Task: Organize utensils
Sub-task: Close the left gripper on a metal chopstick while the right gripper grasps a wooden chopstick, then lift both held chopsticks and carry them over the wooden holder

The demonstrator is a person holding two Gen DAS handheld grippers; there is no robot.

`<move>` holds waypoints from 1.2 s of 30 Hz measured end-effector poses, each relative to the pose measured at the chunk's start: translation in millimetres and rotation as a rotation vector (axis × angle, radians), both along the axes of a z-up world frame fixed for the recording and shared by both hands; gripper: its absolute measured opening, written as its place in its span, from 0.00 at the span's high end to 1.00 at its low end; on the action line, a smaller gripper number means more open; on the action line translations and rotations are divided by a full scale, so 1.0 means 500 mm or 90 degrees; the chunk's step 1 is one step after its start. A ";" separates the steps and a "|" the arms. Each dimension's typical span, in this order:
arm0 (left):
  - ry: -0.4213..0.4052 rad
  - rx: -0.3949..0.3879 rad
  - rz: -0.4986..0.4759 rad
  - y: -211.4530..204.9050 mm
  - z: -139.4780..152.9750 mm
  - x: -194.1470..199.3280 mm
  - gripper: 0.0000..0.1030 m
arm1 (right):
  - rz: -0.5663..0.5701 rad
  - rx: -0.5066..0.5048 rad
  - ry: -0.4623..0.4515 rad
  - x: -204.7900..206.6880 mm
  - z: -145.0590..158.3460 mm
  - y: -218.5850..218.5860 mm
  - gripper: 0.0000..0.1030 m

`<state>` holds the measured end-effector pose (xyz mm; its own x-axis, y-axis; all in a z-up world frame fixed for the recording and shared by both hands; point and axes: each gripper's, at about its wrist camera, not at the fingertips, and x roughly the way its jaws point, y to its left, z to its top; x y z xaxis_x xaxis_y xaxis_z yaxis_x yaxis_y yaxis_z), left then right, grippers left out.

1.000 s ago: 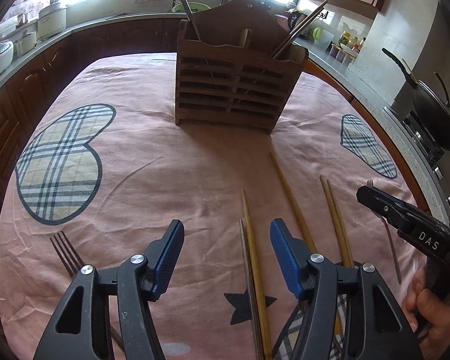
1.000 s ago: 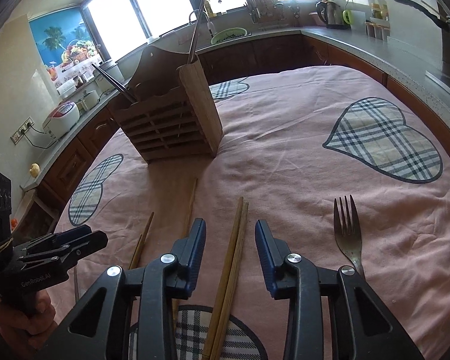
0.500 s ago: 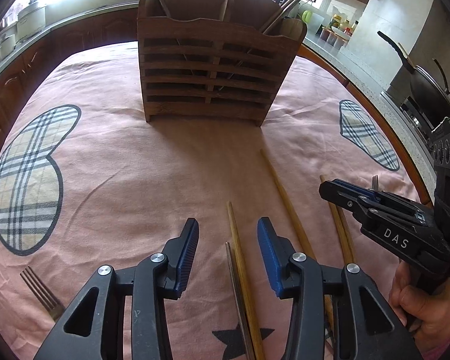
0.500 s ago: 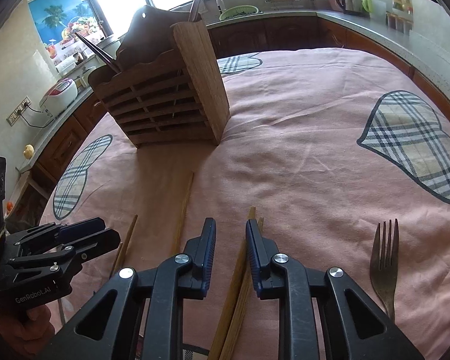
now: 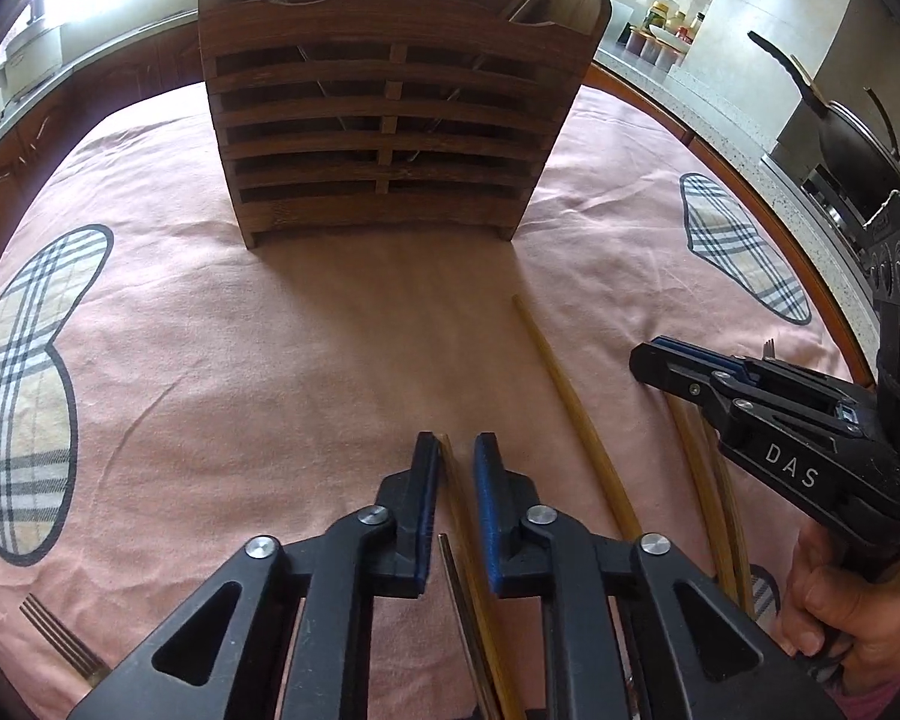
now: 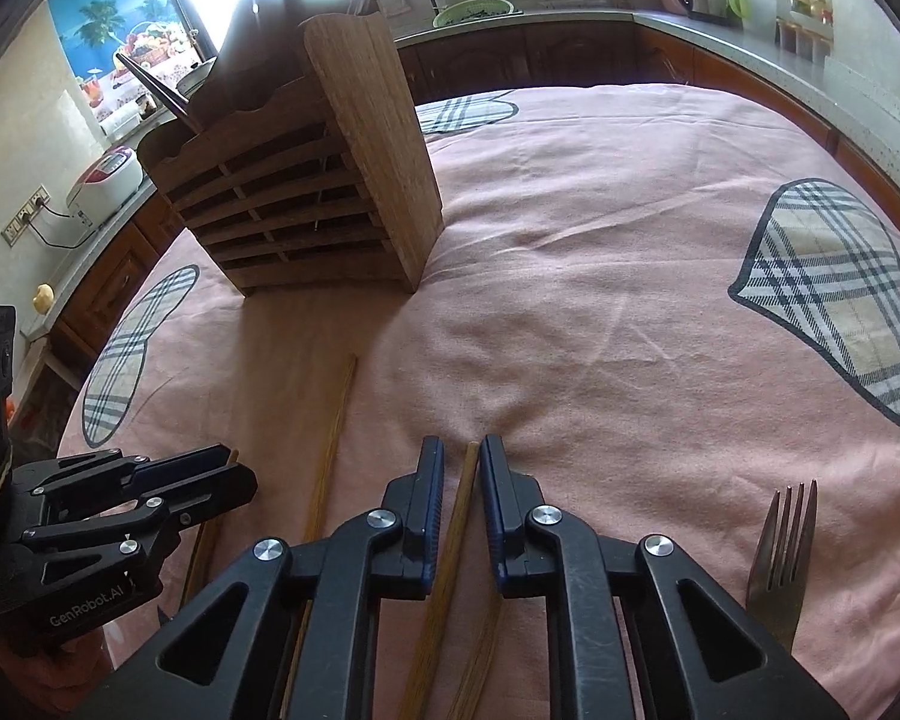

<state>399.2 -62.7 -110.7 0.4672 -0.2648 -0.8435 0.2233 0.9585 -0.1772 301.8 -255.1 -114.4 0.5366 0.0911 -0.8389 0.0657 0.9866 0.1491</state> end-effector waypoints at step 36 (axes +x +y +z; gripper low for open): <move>-0.154 -0.131 0.072 0.183 0.267 -0.308 0.96 | -0.007 0.064 -0.175 -0.174 0.227 0.018 0.96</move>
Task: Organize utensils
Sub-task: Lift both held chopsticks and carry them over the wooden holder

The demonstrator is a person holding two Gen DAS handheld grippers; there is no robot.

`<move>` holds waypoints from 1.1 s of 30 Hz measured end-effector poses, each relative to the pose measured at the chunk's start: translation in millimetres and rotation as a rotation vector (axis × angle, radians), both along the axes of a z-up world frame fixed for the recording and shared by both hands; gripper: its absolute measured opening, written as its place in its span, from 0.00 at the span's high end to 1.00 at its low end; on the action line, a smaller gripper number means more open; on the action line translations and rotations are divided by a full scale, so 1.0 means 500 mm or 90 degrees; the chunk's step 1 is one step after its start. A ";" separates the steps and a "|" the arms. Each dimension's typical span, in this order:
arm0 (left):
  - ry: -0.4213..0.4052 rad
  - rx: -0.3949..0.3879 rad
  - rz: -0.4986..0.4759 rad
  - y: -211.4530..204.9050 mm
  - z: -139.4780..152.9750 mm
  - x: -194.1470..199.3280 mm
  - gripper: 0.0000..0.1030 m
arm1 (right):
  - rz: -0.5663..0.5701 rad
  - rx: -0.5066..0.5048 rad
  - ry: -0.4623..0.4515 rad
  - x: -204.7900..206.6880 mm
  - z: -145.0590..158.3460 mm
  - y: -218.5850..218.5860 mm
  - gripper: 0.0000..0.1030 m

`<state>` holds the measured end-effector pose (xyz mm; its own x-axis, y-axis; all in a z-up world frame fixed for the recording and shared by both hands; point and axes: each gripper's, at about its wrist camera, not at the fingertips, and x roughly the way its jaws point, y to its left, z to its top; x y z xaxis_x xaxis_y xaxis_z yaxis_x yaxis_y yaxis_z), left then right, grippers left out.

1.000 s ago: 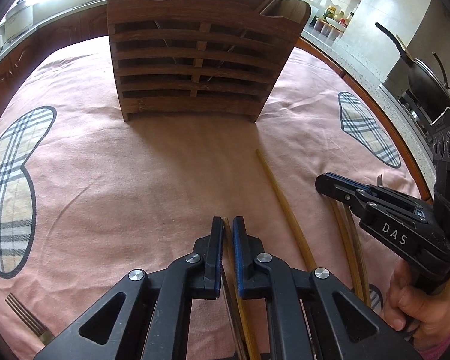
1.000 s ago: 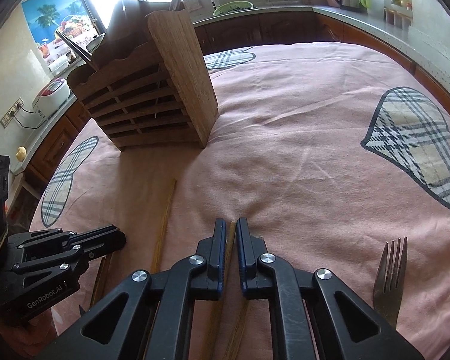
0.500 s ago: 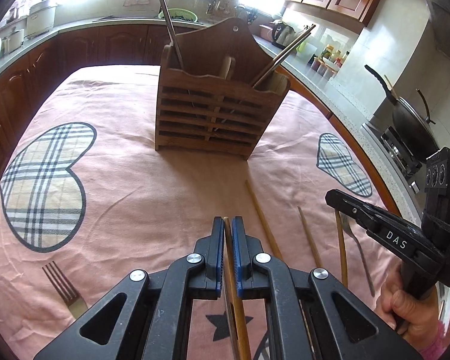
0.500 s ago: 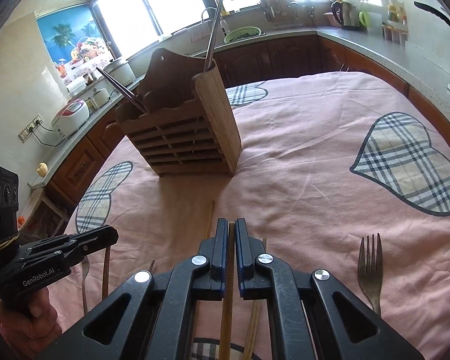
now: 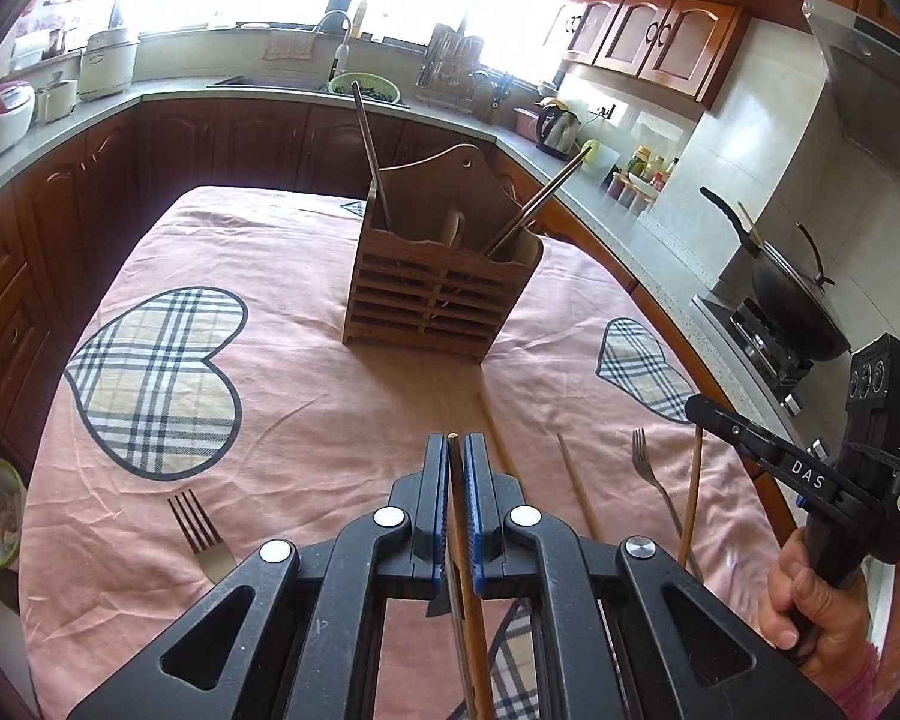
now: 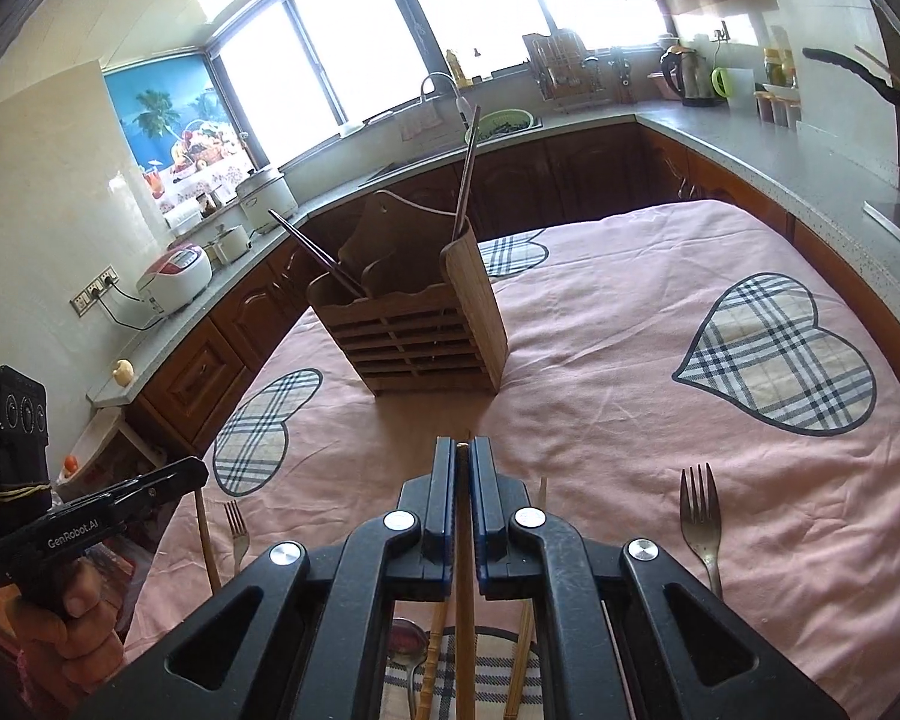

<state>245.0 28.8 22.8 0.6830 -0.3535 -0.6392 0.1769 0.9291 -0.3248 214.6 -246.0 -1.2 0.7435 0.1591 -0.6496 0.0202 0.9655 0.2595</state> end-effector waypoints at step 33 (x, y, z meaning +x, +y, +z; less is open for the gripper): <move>-0.119 -0.039 0.021 0.078 0.117 -0.154 0.97 | 0.011 -0.021 -0.118 -0.108 0.140 0.034 0.96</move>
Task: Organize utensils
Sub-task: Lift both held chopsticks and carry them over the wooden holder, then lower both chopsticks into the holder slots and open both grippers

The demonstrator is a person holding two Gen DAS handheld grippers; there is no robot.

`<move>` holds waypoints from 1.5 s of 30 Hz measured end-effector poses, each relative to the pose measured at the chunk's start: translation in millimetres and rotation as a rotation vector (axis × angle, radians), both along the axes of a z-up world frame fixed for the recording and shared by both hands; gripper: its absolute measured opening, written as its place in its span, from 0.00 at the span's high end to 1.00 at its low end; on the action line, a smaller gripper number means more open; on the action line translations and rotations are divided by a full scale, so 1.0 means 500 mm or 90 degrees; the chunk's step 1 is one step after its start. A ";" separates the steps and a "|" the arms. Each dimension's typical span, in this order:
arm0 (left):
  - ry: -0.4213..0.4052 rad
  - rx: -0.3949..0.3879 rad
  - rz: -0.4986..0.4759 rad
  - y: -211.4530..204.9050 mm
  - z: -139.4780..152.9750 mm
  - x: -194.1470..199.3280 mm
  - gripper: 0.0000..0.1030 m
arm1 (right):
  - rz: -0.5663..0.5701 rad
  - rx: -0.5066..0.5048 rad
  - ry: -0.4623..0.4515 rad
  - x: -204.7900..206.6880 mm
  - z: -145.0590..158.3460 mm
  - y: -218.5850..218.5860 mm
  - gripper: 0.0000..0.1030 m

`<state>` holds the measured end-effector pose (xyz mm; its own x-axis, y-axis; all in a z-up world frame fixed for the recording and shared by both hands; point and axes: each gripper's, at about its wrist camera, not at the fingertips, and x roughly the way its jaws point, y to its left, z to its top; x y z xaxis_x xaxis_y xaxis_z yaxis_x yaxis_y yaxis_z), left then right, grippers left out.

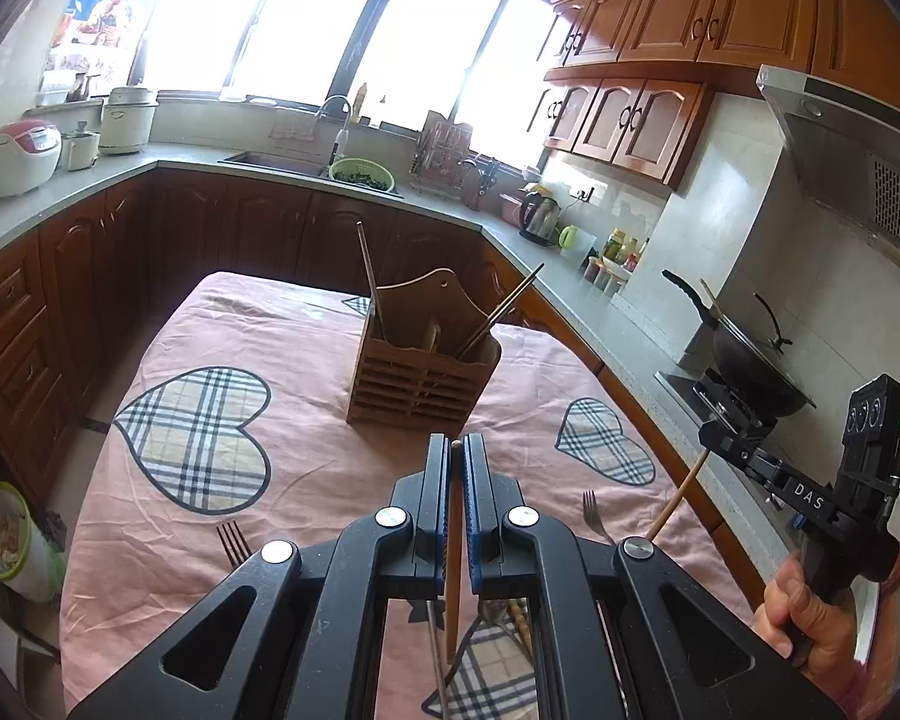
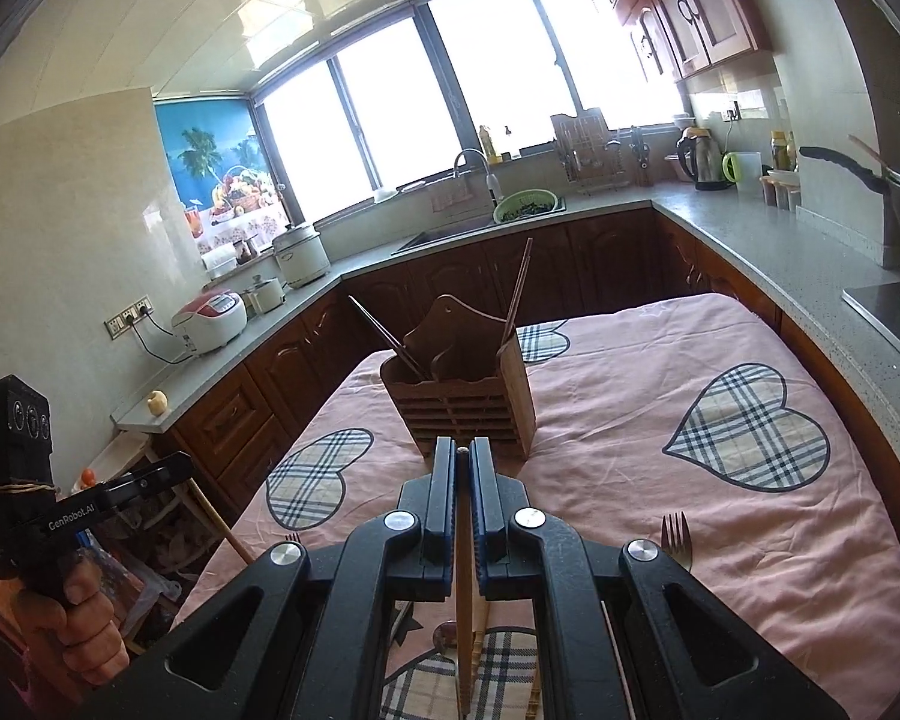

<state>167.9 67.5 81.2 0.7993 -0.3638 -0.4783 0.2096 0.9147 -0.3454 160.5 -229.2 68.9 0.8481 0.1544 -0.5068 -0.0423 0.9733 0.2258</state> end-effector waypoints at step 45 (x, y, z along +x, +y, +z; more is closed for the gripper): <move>-0.179 -0.028 0.105 0.024 0.048 0.317 0.97 | -0.058 0.011 -0.191 0.305 0.160 -0.030 0.96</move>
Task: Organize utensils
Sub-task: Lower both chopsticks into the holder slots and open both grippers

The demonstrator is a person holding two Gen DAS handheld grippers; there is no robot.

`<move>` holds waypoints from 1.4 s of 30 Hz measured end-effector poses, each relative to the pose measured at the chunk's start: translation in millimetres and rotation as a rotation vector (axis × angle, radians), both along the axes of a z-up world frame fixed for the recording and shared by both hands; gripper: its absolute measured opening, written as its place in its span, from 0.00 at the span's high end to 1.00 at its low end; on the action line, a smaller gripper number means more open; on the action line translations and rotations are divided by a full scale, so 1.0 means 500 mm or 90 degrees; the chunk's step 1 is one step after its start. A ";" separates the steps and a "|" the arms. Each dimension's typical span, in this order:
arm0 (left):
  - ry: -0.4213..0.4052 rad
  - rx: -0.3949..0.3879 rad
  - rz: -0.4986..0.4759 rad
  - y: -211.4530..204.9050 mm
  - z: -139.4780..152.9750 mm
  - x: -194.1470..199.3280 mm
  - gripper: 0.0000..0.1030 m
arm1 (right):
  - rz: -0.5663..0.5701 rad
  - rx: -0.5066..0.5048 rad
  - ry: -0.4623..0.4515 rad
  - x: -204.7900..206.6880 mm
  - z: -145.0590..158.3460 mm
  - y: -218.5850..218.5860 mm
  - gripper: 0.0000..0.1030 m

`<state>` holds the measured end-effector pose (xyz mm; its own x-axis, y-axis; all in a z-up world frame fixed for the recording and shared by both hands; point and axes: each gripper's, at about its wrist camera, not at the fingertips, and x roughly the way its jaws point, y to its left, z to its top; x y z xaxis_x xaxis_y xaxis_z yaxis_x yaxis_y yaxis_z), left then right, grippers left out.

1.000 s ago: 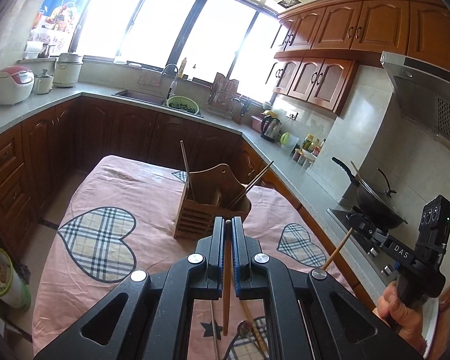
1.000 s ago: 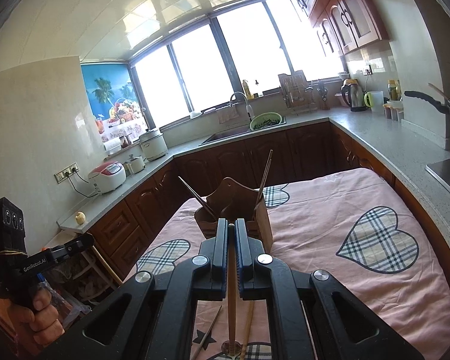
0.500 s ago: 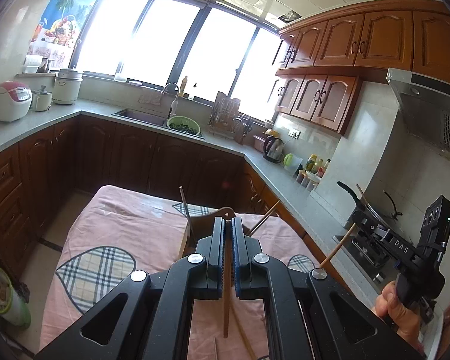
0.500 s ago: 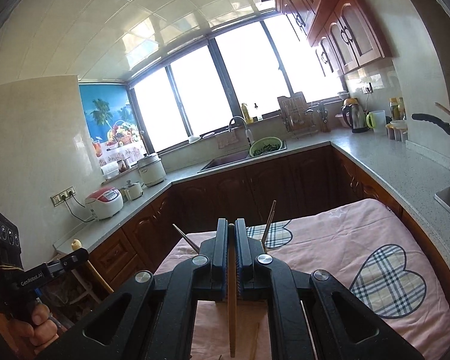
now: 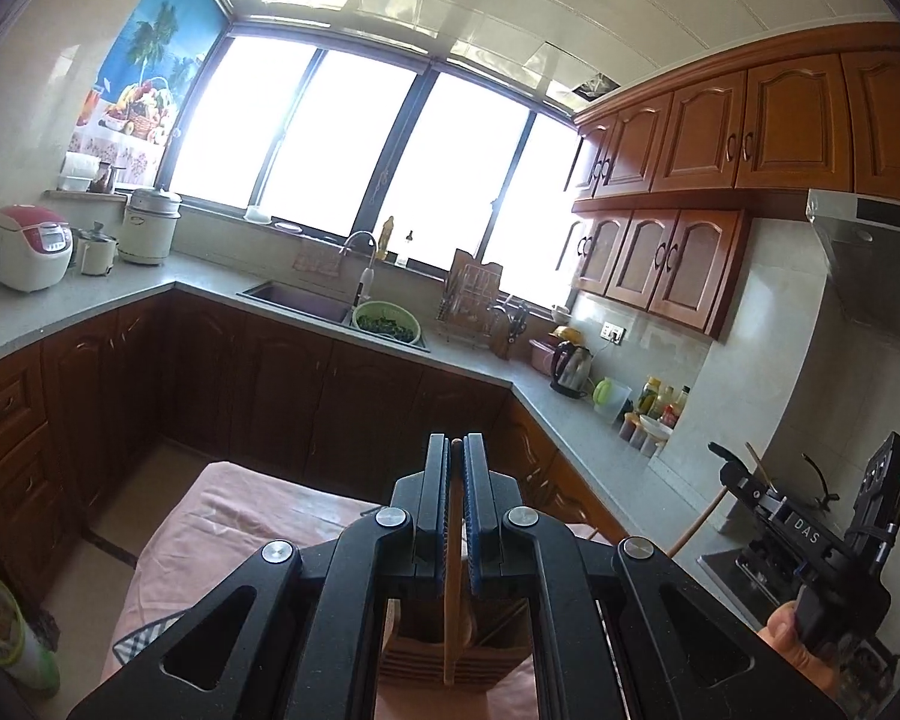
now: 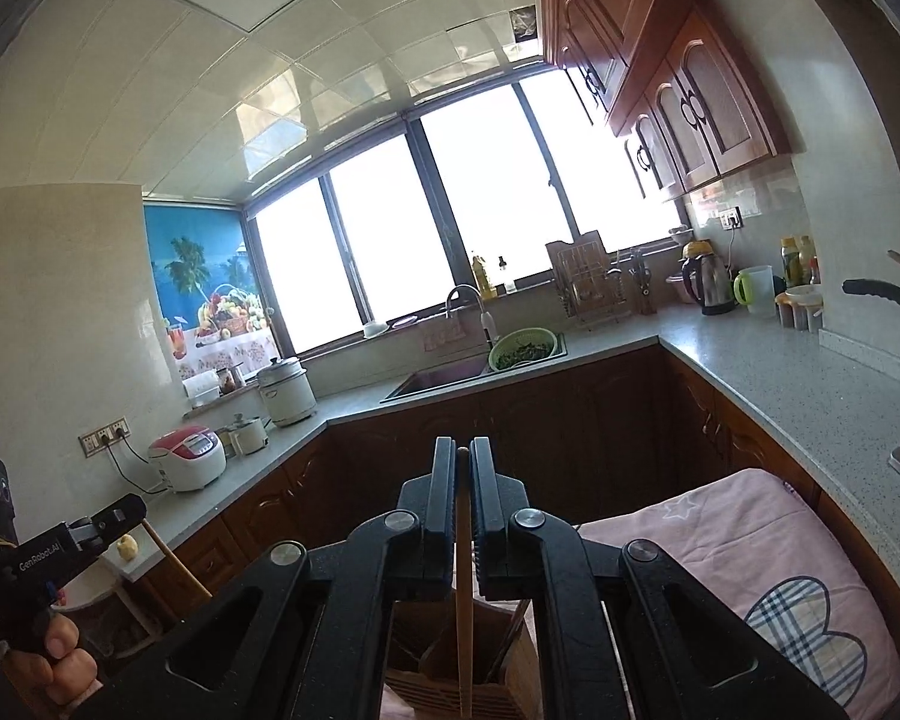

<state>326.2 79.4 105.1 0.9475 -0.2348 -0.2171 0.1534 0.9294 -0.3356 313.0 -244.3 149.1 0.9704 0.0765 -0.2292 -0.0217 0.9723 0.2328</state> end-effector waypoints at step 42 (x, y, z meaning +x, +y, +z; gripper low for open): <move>0.113 0.003 0.033 -0.054 -0.176 0.236 0.96 | -0.042 0.035 0.099 0.133 -0.209 -0.028 0.95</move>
<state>444.1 52.4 17.3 0.9050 -0.1851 -0.3831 0.0435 0.9359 -0.3494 379.4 -258.3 44.5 0.9270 0.0313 -0.3737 0.0814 0.9559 0.2821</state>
